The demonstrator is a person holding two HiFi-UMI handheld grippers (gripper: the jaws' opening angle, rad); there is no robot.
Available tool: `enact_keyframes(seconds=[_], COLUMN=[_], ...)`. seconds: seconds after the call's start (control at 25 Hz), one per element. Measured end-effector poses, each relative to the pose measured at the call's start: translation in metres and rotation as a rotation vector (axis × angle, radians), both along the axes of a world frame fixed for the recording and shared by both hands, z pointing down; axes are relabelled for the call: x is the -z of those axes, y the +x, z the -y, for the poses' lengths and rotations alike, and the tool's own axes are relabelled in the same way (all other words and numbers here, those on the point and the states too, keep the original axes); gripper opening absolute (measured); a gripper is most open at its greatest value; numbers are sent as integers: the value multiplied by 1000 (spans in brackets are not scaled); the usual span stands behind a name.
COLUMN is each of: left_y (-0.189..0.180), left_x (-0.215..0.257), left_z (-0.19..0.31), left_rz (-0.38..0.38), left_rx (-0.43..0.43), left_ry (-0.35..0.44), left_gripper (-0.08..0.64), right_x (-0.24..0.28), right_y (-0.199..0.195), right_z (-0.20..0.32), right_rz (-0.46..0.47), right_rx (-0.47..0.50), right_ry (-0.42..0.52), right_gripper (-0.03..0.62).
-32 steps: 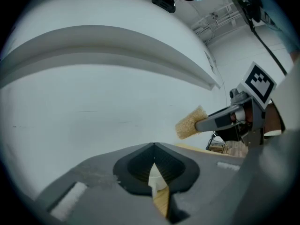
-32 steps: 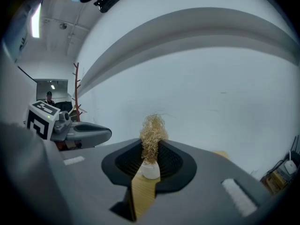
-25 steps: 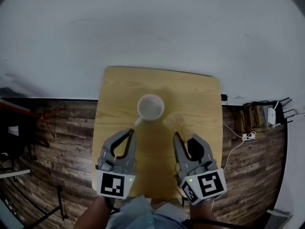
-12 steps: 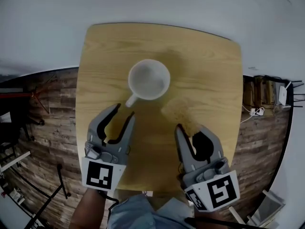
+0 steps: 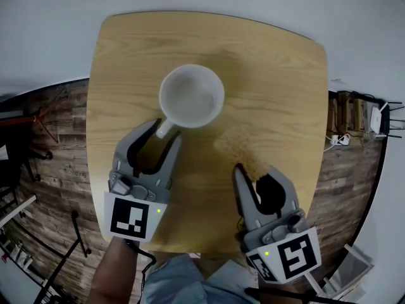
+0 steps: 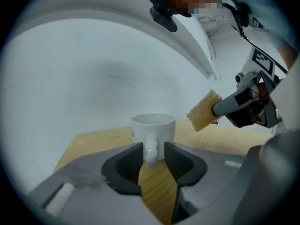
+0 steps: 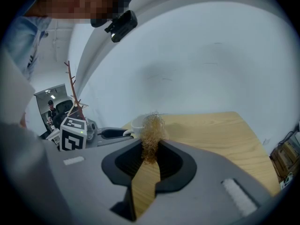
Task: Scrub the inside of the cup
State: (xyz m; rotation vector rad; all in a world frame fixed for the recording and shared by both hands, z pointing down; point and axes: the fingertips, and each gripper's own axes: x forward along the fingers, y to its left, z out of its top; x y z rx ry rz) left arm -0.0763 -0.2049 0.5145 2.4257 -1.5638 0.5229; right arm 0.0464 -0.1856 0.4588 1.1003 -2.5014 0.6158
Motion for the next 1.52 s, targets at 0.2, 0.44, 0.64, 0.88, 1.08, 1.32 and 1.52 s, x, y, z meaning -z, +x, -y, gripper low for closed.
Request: enact_keyframes(seconds=[0.2, 0.44, 0.64, 0.88, 1.08, 1.32, 1.52], left_y=[6, 5, 2, 7, 8, 8, 6], left_x=[0, -3, -4, 0, 5, 10, 9], left_z=[7, 8, 7, -3, -20, -49, -82], left_rz=[5, 29, 42, 64, 148, 192, 207], left_rx=[-18, 12, 28, -20, -101, -176, -222], left_ry=[2, -19, -63, -101, -121, -160, -219], left_gripper=[163, 115, 87, 85, 84, 84, 84], right_x=[0, 0, 12, 34, 52, 74, 94], right_y=[6, 13, 17, 26, 30, 27, 29], right_z=[4, 4, 5, 1, -4, -13, -24], right_rz=[-4, -2, 8, 20, 32, 48, 43], right_rx=[-8, -16, -31, -50, -66, -72, -66], right_ry=[2, 2, 23, 59, 90, 138, 158], right_gripper=[75, 75, 75, 75, 75, 75, 75])
